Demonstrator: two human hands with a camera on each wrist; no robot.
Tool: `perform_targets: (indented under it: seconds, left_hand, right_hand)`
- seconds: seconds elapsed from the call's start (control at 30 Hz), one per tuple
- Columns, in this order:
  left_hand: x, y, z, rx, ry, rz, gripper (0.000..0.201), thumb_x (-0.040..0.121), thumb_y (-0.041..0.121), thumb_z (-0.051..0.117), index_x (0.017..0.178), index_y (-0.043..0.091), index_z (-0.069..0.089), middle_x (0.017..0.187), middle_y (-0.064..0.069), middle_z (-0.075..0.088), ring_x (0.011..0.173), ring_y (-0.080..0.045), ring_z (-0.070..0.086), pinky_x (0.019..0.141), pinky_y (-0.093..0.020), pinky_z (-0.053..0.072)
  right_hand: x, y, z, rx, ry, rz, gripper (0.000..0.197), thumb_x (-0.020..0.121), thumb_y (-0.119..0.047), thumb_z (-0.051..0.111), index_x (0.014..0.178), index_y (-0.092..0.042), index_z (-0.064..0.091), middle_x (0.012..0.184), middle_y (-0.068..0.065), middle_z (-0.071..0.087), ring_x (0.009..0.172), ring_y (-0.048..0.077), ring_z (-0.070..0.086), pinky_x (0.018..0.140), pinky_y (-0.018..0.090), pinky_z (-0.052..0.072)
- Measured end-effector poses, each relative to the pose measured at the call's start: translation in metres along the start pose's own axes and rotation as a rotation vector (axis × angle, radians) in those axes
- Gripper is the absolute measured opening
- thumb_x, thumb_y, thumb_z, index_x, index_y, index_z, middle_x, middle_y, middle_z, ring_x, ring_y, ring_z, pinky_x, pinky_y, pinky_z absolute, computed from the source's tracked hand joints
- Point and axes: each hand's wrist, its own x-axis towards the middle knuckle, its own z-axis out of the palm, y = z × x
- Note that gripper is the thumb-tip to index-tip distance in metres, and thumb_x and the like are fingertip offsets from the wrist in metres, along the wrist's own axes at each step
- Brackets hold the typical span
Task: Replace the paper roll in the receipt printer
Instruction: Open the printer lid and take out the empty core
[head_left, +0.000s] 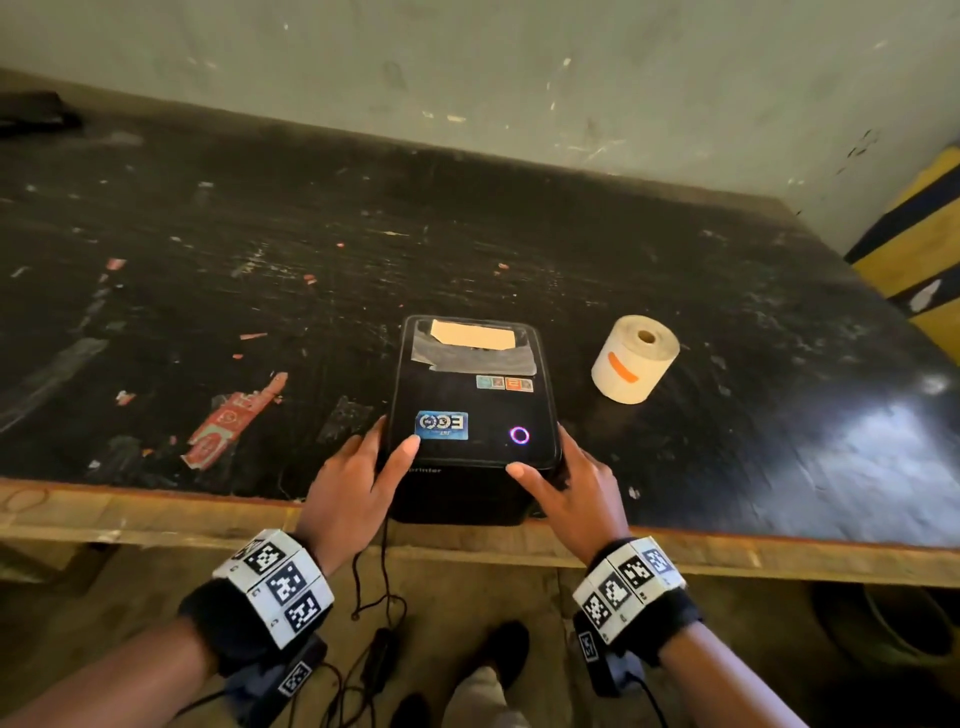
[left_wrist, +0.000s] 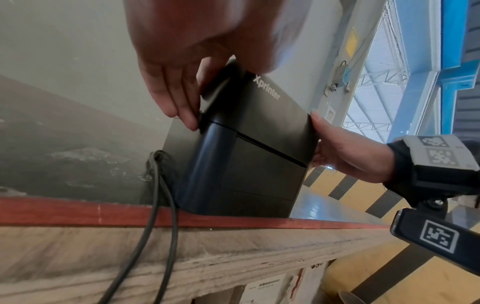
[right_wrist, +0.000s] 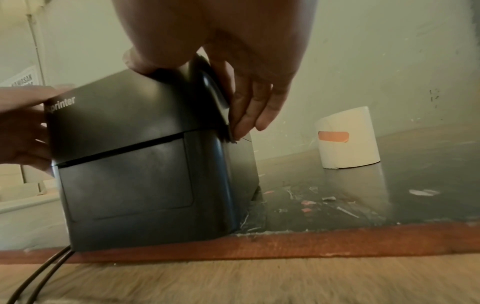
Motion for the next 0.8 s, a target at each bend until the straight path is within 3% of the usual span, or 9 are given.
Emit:
perform_targets:
  seconds: [0.17,0.27,0.33,0.4,0.5,0.63,0.73,0.8]
  left_hand:
    - [0.003,0.004,-0.002,-0.045,0.010,0.002,0.083,0.077,0.080,0.022,0.126,0.017,0.048,0.117,-0.005,0.063,0.108,-0.018,0.060,0.094,-0.043,0.051]
    - [0.007,0.016,-0.012,-0.132,0.048,0.072,0.072,0.081,0.073,0.029,0.135,0.026,0.040,0.123,0.000,0.059,0.114,-0.014,0.055,0.098,-0.040,0.049]
    - [0.016,0.025,-0.023,-0.116,0.107,0.130,0.069,0.082,0.067,0.034,0.140,0.031,0.031,0.127,-0.002,0.056,0.120,-0.016,0.052,0.102,-0.039,0.044]
    - [0.029,0.035,-0.033,-0.083,0.180,0.174,0.070,0.081,0.065,0.038,0.142,0.031,0.028,0.131,-0.006,0.056,0.123,-0.018,0.050,0.106,-0.036,0.039]
    - [0.048,0.056,-0.045,-0.098,0.249,0.181,0.066,0.085,0.056,0.049,0.141,0.029,0.027,0.134,-0.008,0.054,0.124,-0.021,0.050,0.106,-0.033,0.036]
    - [0.071,0.077,-0.051,-0.091,0.367,0.227,0.052,0.088,0.041,0.052,0.134,0.019,0.040,0.120,-0.010,0.064,0.110,-0.021,0.060,0.090,-0.027,0.044]
    - [0.089,0.079,-0.052,-0.079,0.354,0.236,0.050,0.090,0.039,0.049,0.136,0.020,0.039,0.123,-0.011,0.061,0.113,-0.021,0.057,0.093,-0.031,0.043]
    - [0.097,0.076,-0.051,-0.041,0.348,0.235,0.056,0.090,0.046,0.048,0.140,0.027,0.034,0.120,-0.012,0.061,0.112,-0.024,0.055,0.095,-0.036,0.042]
  right_hand:
    - [0.003,-0.004,-0.007,-0.043,-0.001,-0.055,0.082,0.069,-0.082,0.038,0.134,-0.031,0.038,0.123,-0.004,0.062,0.108,0.013,0.060,0.089,0.038,0.052]
    - [0.016,-0.018,-0.021,-0.038,0.061,-0.097,0.071,0.075,-0.076,0.038,0.130,-0.032,0.041,0.119,-0.005,0.064,0.106,0.012,0.061,0.088,0.037,0.052]
    - [0.032,-0.031,-0.033,-0.050,0.105,-0.092,0.070,0.081,-0.067,0.040,0.138,-0.027,0.032,0.122,0.002,0.062,0.110,0.018,0.059,0.091,0.036,0.048]
    - [0.046,-0.040,-0.042,-0.085,0.173,-0.117,0.071,0.087,-0.057,0.042,0.144,-0.022,0.017,0.118,0.010,0.063,0.105,0.025,0.060,0.087,0.035,0.047]
    - [0.060,-0.049,-0.048,-0.197,0.243,-0.274,0.070,0.090,-0.055,0.033,0.145,-0.028,-0.001,0.087,0.007,0.066,0.074,0.020,0.063,0.069,0.038,0.054]
    - [0.081,-0.048,-0.052,-0.298,0.286,-0.373,0.058,0.096,-0.046,0.025,0.147,-0.025,0.006,0.079,0.004,0.058,0.067,0.016,0.055,0.067,0.036,0.052]
    - [0.095,-0.049,-0.056,-0.322,0.280,-0.396,0.056,0.095,-0.046,0.019,0.146,-0.025,0.012,0.080,0.003,0.055,0.067,0.013,0.049,0.067,0.032,0.048]
    - [0.105,-0.049,-0.058,-0.317,0.261,-0.400,0.057,0.094,-0.047,0.018,0.146,-0.025,0.013,0.084,0.003,0.055,0.071,0.011,0.045,0.070,0.029,0.044]
